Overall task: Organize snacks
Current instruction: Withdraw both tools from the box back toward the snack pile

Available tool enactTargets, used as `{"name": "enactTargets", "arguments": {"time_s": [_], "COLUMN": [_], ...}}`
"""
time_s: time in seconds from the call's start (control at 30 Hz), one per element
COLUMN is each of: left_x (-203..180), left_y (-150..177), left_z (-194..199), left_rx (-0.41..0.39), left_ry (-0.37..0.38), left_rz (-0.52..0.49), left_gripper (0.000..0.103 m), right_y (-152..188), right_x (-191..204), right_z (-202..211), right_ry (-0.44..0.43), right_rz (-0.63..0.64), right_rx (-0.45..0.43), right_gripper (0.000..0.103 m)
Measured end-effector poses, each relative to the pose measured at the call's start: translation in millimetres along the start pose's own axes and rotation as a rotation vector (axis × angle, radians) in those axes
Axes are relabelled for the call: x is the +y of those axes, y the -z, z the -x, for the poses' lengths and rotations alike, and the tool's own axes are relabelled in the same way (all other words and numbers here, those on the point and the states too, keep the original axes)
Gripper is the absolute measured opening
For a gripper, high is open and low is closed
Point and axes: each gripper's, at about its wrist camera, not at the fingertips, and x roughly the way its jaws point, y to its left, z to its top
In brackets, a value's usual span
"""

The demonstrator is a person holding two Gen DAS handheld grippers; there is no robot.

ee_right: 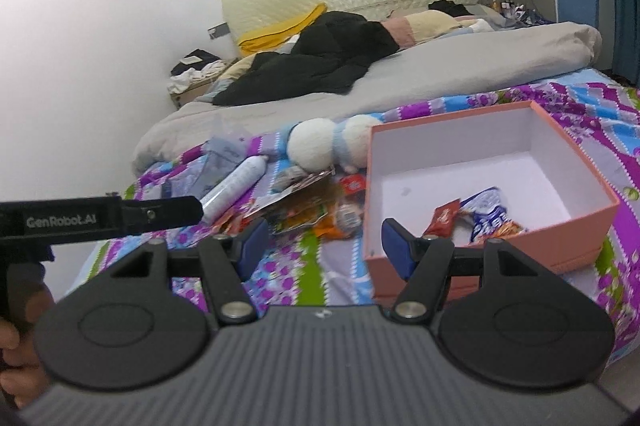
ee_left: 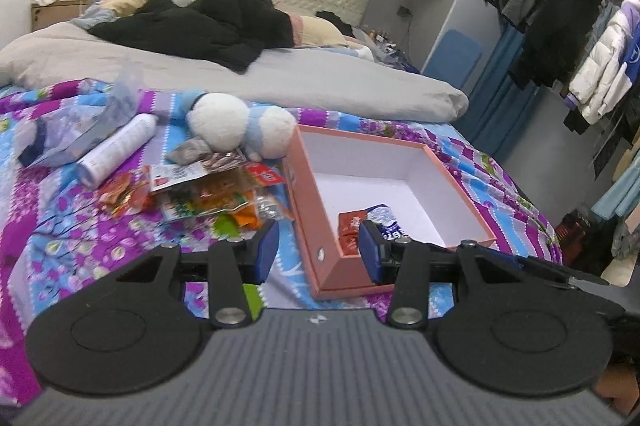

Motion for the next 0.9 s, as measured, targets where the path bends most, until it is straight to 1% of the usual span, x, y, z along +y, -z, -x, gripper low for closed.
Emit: {"name": "enactTargets", "arguments": {"time_s": [0.2,0.43,0.5,0.57,0.67,0.9], "left_x": [20.5,42.1,44.7,48.5,58.3,95.1], "left_y": [23.1,49.4,52.3,52.0,55.9,63.2], "left_z": [38.3,65.6,64.5,59.8,50.8,25.1], "left_rx": [-0.036,-0.068,-0.066,-0.065,-0.059,-0.024], "left_ry": [-0.051,-0.095,-0.099,-0.104,-0.096,-0.133], "left_rz": [0.032,0.073,0.056,0.061,0.085,0.164], "left_gripper": [0.050,0.050,0.050,0.051,0.053,0.053], "right_y": [21.9,44.7,51.4,56.2,60.5,69.6], "right_x": [21.4,40.7,45.9,49.6,51.4,59.4], "right_z": [9.4,17.3,16.6,11.4,0.6,-22.7], "right_ry": [-0.022,-0.055,-0.061,-0.062,-0.059,-0.062], "right_rz": [0.023,0.074,0.089,0.098,0.083,0.054], "right_rx": [0.011,0.031,0.037,0.052,0.075,0.100], "right_gripper": [0.065,0.065,0.065,0.065,0.065,0.065]}}
